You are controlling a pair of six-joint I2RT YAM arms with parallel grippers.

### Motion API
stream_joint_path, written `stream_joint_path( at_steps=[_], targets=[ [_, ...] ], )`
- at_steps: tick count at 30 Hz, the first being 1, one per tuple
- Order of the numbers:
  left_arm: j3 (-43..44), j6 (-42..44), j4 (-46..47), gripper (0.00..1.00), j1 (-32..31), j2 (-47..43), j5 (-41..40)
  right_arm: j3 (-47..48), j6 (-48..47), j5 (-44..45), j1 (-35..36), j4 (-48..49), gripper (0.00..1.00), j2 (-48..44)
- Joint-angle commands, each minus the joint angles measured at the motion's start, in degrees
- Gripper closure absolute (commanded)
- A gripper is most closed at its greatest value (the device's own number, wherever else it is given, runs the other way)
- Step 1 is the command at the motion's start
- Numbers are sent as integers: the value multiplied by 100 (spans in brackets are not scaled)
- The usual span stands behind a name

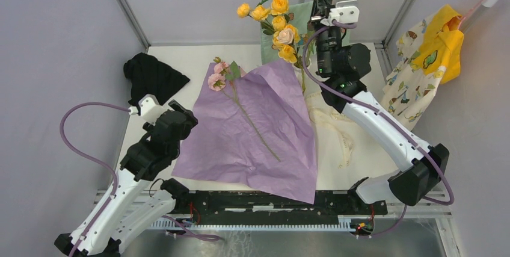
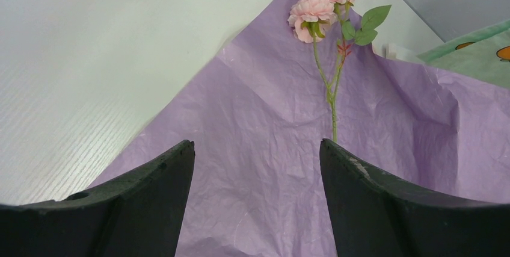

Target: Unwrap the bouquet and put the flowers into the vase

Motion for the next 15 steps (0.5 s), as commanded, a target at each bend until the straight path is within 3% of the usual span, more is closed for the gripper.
stream_joint_path(
  at_steps=[1, 15],
  targets=[
    [17, 66, 211, 18, -12, 11, -205, 469, -37, -279, -67, 517, 100, 174],
    [9, 67, 202, 18, -11, 22, -217, -482, 248, -202, -286, 1038, 100, 247]
  ],
)
